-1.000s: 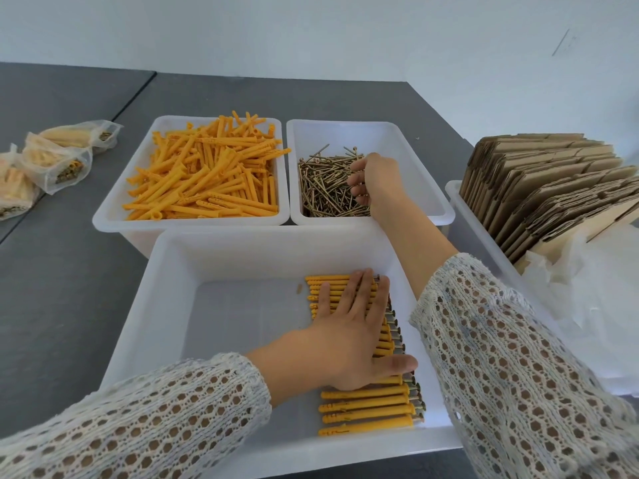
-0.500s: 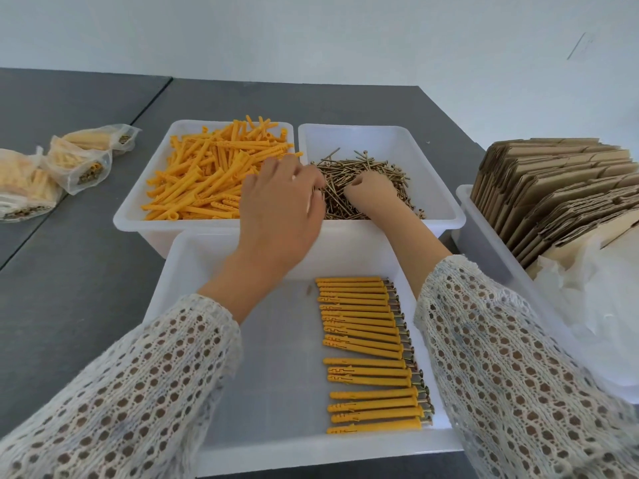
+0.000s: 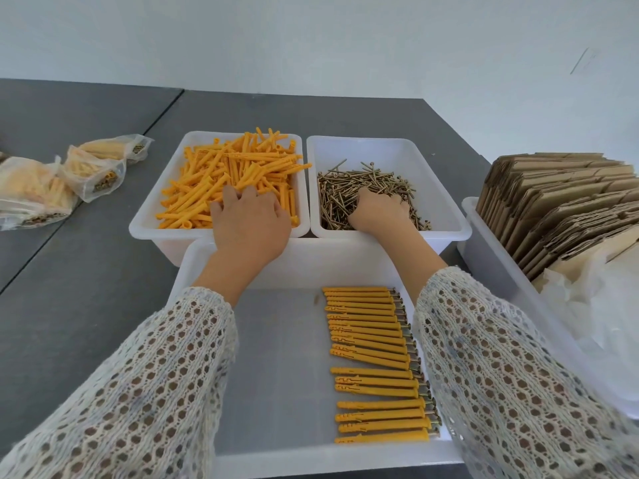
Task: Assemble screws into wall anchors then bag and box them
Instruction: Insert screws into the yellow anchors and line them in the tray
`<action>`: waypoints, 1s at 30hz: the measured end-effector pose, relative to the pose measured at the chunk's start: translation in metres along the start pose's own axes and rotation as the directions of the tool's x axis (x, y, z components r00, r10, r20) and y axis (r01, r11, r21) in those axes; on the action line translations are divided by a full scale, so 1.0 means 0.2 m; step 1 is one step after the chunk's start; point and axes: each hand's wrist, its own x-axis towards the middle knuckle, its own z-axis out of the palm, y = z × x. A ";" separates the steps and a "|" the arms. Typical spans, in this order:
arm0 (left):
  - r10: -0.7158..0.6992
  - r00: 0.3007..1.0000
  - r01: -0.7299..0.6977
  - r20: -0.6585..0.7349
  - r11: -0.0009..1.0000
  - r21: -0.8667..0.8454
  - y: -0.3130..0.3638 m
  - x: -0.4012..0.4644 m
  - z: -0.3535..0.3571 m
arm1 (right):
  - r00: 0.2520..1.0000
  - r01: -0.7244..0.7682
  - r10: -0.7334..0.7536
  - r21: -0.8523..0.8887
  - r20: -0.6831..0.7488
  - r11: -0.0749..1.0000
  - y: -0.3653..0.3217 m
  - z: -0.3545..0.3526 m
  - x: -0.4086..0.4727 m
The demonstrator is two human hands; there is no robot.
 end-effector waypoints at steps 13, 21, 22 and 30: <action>0.023 0.979 -0.062 -0.204 0.980 -0.190 0.00 -0.01 0.03 | 0.995 -0.044 0.042 -0.014 -0.093 0.999 -0.01 -0.03 -0.06; 0.193 0.930 -0.291 -0.313 0.906 -0.306 0.01 -0.02 0.02 | 0.856 0.349 -0.210 0.229 -0.472 0.909 -0.03 -0.02 -0.05; 0.209 0.921 -0.320 -0.329 0.887 -0.333 0.01 -0.02 0.02 | 0.819 0.419 -0.233 0.269 -0.524 0.867 -0.03 -0.02 -0.05; 0.260 0.924 -0.362 -0.282 0.835 -0.416 0.00 -0.02 0.02 | 0.822 0.514 0.075 0.793 -0.564 0.327 -0.08 -0.05 -0.13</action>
